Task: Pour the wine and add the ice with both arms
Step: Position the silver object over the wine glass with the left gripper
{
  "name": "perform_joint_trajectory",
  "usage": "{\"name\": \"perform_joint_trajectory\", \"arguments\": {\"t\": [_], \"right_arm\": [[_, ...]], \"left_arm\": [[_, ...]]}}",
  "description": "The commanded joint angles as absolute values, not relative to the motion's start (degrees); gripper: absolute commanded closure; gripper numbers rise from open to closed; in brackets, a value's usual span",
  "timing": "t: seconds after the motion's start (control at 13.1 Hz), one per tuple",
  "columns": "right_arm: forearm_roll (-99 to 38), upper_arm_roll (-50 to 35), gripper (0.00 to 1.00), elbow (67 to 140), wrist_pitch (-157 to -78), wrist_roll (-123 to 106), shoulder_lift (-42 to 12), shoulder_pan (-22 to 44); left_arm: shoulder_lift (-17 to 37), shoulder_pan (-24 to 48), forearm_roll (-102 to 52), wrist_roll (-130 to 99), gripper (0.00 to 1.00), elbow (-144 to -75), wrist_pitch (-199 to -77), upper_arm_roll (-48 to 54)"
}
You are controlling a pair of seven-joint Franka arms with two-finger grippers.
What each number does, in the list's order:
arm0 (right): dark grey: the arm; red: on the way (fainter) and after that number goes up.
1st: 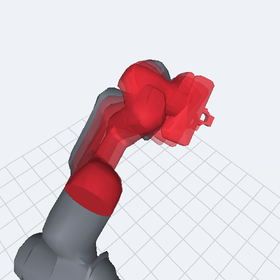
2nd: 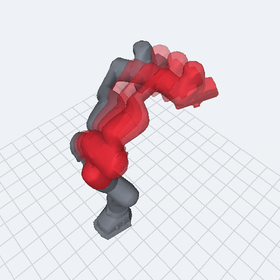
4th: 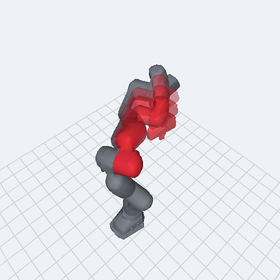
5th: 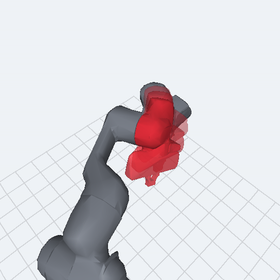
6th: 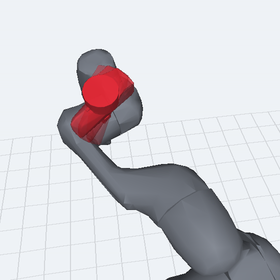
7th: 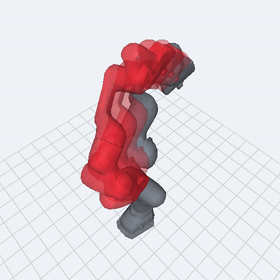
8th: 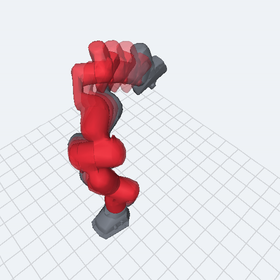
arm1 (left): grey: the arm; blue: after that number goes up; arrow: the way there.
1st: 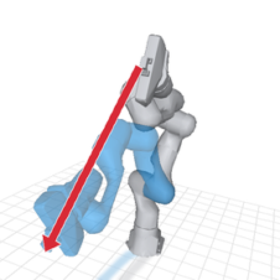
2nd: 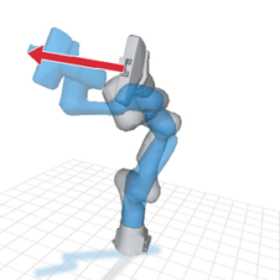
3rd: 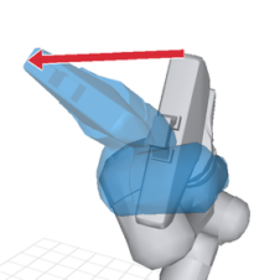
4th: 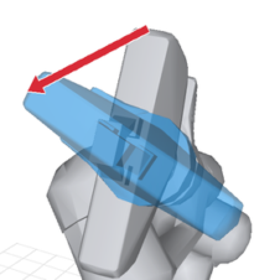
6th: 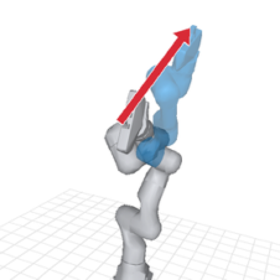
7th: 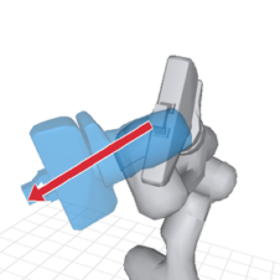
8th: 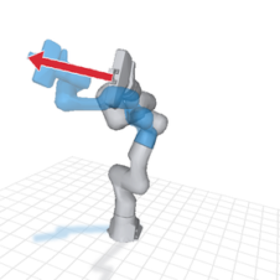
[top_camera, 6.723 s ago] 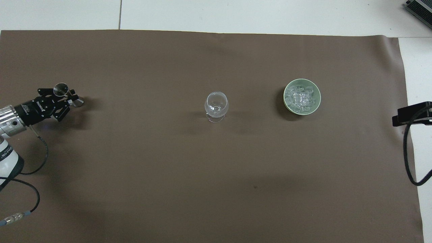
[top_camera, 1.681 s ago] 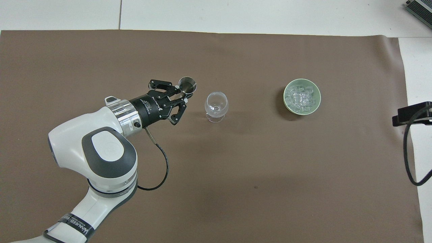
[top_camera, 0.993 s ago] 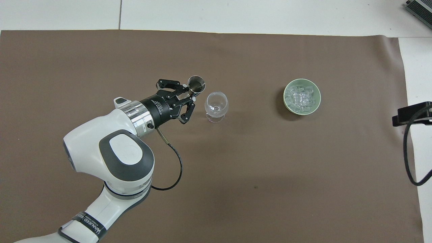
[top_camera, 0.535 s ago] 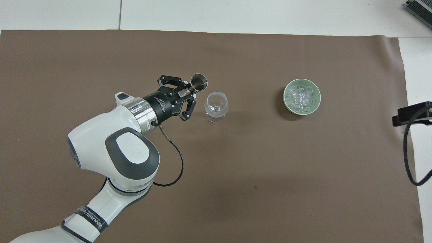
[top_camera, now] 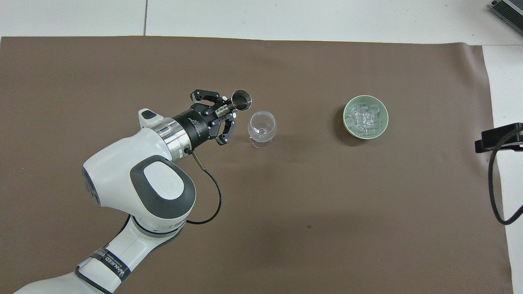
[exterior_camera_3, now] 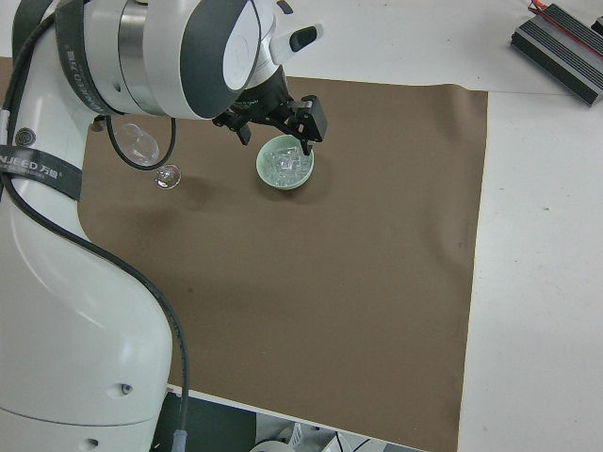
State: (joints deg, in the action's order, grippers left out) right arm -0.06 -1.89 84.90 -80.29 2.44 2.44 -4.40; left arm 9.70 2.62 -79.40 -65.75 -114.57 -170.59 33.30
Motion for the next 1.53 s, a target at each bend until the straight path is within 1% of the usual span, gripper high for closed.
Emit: {"name": "perform_joint_trajectory", "arguments": {"t": [0.0,1.45], "right_arm": [[-1.1,-1.8,0.00,84.3,-79.2,1.5,2.5,-4.7],[-1.1,-1.8,0.00,84.3,-79.2,1.5,2.5,-4.7]], "left_arm": [[10.3,2.3,-78.6,-63.1,1.00,-114.3,-173.9,35.2],[11.3,2.6,-78.7,-52.9,1.00,-115.8,-182.8,38.8]]}}
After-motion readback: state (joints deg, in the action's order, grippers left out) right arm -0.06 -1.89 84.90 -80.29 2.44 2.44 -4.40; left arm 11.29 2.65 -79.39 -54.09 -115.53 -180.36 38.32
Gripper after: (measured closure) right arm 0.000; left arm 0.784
